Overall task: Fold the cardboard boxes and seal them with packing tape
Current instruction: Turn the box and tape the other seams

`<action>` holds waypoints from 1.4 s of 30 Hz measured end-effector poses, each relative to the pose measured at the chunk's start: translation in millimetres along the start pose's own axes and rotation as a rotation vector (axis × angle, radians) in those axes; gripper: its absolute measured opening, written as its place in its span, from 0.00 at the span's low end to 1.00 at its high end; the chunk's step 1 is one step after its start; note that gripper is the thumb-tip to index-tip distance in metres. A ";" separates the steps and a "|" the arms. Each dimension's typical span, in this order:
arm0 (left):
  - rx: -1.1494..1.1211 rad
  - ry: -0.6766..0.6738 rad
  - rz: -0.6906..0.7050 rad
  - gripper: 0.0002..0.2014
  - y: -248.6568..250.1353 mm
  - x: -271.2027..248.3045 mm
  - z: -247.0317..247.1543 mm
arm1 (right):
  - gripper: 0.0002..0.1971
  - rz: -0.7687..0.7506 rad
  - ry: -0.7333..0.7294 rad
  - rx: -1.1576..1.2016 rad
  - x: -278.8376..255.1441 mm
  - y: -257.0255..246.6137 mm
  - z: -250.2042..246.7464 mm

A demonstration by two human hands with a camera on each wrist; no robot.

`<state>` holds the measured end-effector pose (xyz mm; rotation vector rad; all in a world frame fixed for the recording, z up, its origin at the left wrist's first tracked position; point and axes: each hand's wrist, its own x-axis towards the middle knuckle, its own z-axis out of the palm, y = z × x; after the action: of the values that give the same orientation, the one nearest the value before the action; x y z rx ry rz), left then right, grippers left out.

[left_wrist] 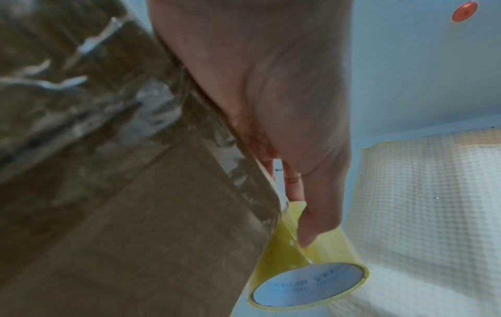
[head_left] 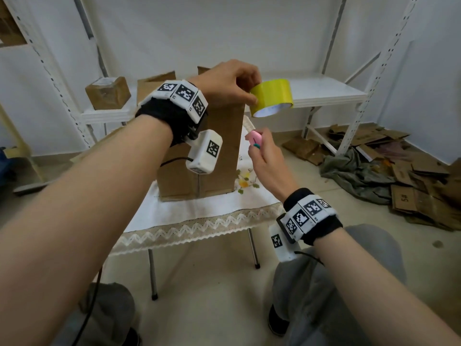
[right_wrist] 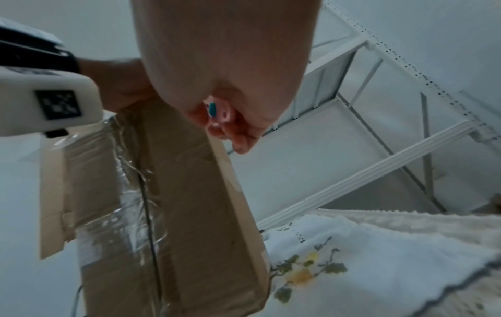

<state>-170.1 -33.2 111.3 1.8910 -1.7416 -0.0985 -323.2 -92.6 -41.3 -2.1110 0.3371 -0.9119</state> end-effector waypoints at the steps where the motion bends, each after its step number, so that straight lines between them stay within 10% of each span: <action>1: 0.011 0.004 0.008 0.11 -0.4 0.3 -0.2 | 0.08 -0.032 0.005 0.018 -2.4 -1.0 1.3; 16: -0.160 0.066 -0.037 0.05 -4.8 5.5 -0.9 | 0.13 -0.273 0.246 -0.091 1.2 -16.2 10.0; 42: -0.289 0.082 -0.055 0.06 -2.5 1.7 -1.8 | 0.12 -0.142 0.445 -0.244 16.5 -30.2 11.7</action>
<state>-166.9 -34.2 112.3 1.7068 -1.5299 -0.2743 -305.2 -74.8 -15.3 -2.1549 0.5529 -1.4943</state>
